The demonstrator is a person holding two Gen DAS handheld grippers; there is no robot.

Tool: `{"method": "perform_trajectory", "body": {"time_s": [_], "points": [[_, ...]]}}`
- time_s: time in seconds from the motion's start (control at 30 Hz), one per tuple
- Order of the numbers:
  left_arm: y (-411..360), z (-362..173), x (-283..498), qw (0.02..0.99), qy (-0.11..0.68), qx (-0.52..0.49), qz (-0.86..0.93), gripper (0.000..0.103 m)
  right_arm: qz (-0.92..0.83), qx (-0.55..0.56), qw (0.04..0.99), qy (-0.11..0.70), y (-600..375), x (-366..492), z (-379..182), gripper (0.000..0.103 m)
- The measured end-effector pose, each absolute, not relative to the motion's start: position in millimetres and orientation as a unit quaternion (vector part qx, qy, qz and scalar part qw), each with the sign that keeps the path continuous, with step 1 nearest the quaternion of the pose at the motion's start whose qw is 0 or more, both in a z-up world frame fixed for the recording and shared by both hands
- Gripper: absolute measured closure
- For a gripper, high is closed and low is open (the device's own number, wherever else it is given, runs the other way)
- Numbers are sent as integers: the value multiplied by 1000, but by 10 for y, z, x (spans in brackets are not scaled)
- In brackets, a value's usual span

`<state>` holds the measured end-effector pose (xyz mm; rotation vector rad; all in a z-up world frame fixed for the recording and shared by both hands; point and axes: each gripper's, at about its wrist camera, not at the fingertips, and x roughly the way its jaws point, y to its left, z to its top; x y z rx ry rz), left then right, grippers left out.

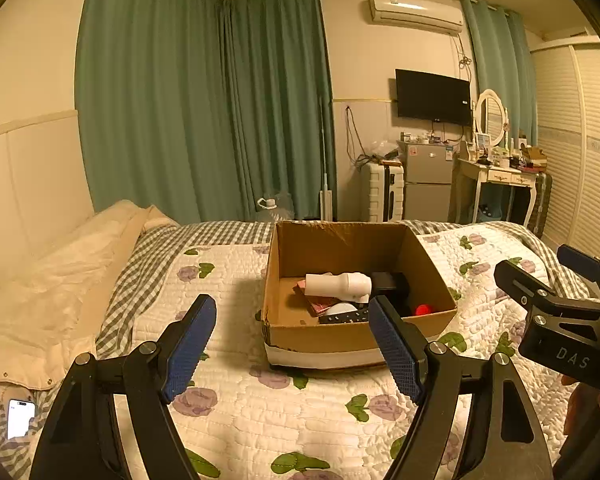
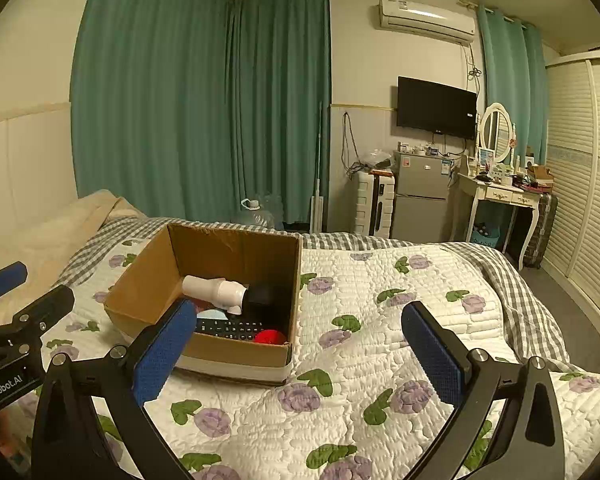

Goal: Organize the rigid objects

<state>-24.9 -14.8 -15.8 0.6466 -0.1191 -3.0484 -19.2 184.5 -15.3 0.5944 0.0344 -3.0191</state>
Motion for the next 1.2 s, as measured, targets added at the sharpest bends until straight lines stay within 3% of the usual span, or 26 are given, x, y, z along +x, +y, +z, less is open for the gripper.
{"method": "perform_trajectory", "body": {"time_s": [1.2], "points": [[-152, -201, -285, 16, -37, 215, -976, 22, -976, 213, 30, 11, 1835, -248, -232, 0]]}}
